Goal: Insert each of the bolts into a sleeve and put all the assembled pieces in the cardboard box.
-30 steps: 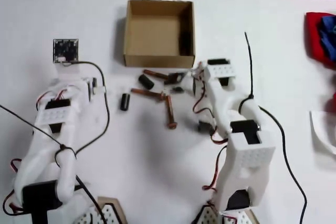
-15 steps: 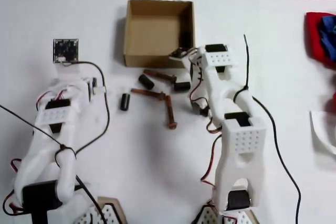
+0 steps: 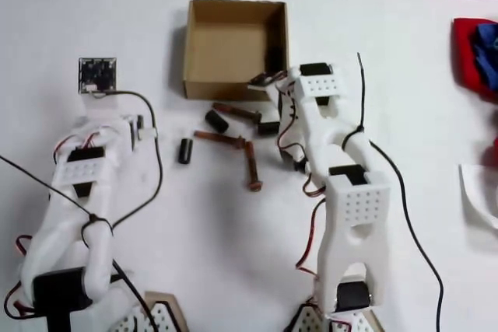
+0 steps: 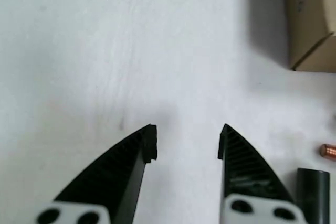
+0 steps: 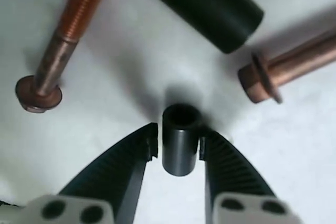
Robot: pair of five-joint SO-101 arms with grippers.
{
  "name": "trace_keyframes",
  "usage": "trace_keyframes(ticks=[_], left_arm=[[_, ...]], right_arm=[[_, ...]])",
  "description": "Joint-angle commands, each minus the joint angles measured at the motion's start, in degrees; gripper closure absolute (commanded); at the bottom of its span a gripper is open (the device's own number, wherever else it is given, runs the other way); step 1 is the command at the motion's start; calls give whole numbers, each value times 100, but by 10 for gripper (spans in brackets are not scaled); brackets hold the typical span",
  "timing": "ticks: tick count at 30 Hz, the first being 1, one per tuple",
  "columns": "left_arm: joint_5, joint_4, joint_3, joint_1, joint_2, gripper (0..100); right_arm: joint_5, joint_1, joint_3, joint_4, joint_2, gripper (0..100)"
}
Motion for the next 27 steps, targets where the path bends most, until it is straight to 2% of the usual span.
trace_keyframes(ticks=[1,14,27], left_arm=[[9,-105,-13,-62,-44,789],[9,-105,-13,-62,-44,789],[0,-105,-13,-70,-44,789]], right_arm=[[-44,66,185,-66,57,862],[-9,66,123,-1051,-382,861],[-35,-57,132,-1305,-1253,861]])
